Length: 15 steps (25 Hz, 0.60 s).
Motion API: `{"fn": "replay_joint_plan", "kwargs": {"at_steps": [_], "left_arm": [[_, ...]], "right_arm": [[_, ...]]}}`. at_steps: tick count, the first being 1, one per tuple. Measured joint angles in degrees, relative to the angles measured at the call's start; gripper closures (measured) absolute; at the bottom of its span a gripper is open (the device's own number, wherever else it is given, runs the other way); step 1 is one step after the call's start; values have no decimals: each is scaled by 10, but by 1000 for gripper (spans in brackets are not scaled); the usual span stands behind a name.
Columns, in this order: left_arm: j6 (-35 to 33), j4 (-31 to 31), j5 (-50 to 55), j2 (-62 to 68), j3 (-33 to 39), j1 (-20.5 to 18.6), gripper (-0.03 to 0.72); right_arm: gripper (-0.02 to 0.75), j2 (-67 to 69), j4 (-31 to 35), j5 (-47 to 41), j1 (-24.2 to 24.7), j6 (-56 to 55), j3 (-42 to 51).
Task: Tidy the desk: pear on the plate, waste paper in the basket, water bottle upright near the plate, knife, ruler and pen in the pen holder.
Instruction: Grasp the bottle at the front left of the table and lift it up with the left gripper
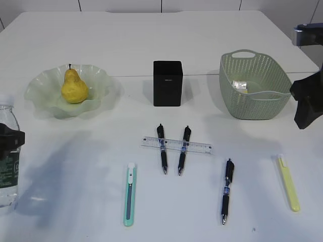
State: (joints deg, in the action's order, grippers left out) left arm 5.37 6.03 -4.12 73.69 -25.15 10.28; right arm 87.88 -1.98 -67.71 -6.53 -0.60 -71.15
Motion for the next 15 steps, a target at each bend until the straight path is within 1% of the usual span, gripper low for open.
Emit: {"fn": "replay_joint_plan", "kwargs": {"at_steps": [6, 9, 12, 15], "left_arm": [[0, 0, -89, -11, 4, 0, 284], [0, -18, -144, -11, 5, 0, 284], [1, -27, -215, -10, 5, 0, 284], [12, -50, -315, 10, 5, 0, 284]], "right_arm": [[247, 0, 0, -2, 0, -1, 0], [247, 0, 0, -2, 0, -2, 0], [247, 0, 0, -3, 0, -6, 0], [247, 0, 0, -3, 0, -9, 0]]}}
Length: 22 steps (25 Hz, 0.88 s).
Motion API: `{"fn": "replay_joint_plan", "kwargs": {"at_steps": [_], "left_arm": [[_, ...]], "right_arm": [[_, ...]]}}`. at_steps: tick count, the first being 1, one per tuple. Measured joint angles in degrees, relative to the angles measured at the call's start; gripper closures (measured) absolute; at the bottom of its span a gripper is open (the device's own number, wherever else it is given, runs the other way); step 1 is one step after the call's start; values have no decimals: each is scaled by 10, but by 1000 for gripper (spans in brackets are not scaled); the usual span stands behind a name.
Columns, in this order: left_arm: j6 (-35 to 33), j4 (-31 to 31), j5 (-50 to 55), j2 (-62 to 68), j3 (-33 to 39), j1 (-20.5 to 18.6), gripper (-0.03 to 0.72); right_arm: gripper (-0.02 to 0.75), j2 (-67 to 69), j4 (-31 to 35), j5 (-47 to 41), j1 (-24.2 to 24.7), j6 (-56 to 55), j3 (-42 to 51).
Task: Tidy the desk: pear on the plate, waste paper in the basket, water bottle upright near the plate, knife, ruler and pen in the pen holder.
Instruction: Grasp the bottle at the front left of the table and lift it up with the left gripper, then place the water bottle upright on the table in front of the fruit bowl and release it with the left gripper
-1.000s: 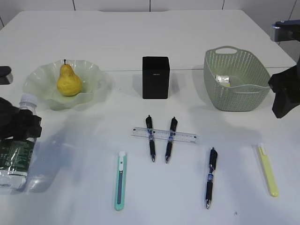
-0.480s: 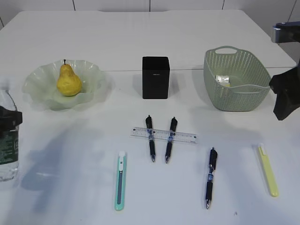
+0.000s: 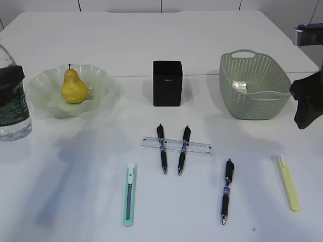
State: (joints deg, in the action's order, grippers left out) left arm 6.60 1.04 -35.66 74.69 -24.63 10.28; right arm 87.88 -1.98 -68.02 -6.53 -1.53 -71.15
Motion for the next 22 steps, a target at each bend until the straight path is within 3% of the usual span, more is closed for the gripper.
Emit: {"fn": "replay_joint_plan", "kwargs": {"at_steps": [10, 22], "left_arm": [[58, -127, -250, 152, 0, 0, 284], [60, -169, -263, 255, -21, 0, 285]], "right_arm": [[247, 0, 1, 12, 0, -6, 0], [247, 0, 1, 31, 0, -6, 0]]}}
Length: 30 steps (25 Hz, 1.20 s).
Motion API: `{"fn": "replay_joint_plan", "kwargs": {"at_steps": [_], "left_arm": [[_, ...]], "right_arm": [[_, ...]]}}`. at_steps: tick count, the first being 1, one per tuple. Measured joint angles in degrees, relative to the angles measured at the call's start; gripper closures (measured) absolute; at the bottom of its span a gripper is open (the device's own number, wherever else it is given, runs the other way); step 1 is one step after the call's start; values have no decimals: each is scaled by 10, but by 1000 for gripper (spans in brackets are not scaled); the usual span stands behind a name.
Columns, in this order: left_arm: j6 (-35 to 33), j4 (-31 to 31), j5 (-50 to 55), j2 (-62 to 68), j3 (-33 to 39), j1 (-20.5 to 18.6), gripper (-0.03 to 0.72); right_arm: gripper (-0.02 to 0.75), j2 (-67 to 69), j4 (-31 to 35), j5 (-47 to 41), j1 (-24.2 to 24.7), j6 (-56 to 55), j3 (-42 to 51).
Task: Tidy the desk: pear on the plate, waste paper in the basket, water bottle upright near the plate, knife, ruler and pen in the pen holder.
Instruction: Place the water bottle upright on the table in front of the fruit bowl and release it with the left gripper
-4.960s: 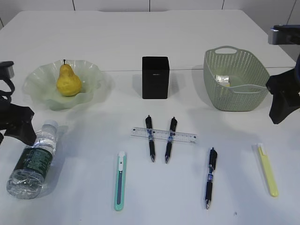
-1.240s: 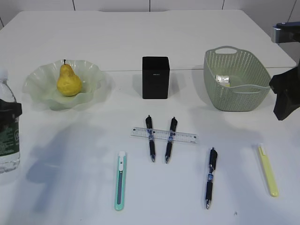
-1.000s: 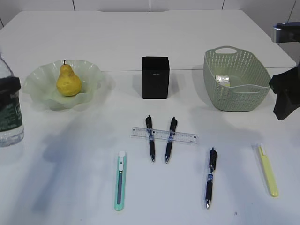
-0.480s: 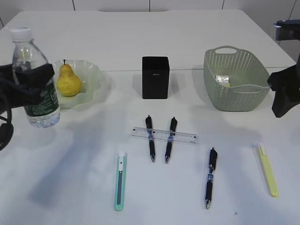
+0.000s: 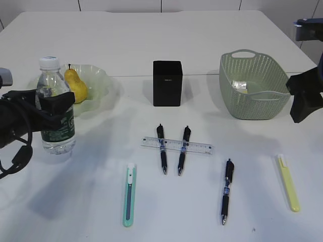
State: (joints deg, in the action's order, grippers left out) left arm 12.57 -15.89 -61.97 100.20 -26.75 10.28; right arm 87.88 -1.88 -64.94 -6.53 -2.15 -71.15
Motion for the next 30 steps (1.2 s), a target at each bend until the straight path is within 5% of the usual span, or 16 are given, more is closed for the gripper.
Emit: {"fn": "replay_joint_plan", "kwargs": {"at_steps": [14, 30], "left_arm": [[0, -35, -4, 113, -61, 0, 285], [1, -35, -132, 228, -123, 0, 285]], "right_arm": [[247, 0, -18, 0, 0, -1, 0], [247, 0, -19, 0, 0, -1, 0]]}}
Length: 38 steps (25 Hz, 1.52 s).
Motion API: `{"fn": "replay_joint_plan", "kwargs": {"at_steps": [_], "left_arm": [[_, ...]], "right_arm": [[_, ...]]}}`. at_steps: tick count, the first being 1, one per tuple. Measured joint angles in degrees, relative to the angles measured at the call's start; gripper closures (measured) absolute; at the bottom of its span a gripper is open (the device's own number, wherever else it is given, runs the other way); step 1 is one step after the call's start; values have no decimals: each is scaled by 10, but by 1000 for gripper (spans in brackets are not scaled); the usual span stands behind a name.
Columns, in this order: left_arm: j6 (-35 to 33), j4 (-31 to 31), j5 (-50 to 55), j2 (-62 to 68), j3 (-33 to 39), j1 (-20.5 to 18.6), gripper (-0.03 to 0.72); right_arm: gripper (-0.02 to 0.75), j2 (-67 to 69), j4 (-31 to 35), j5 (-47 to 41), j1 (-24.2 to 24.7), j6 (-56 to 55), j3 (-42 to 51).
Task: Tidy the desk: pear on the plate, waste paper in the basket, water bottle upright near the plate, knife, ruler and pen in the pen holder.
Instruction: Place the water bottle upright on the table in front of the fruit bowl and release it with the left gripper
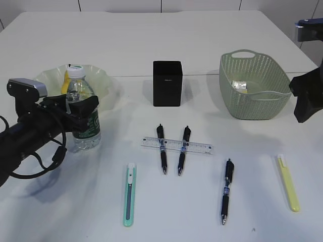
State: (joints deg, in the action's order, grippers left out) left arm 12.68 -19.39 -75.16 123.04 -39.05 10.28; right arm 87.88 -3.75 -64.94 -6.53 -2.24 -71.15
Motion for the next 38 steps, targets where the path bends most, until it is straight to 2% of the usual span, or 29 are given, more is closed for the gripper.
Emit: {"fn": "replay_joint_plan", "kwargs": {"at_steps": [17, 27, 38], "left_arm": [[-2, -12, 9, -5, -1, 0, 233], [-6, -29, 89, -38, 6, 0, 128], [-6, -26, 90, -123, 7, 0, 120]], "right_arm": [[247, 0, -17, 0, 0, 0, 0], [247, 0, -21, -3, 0, 0, 0], [247, 0, -24, -6, 0, 0, 0]]}}
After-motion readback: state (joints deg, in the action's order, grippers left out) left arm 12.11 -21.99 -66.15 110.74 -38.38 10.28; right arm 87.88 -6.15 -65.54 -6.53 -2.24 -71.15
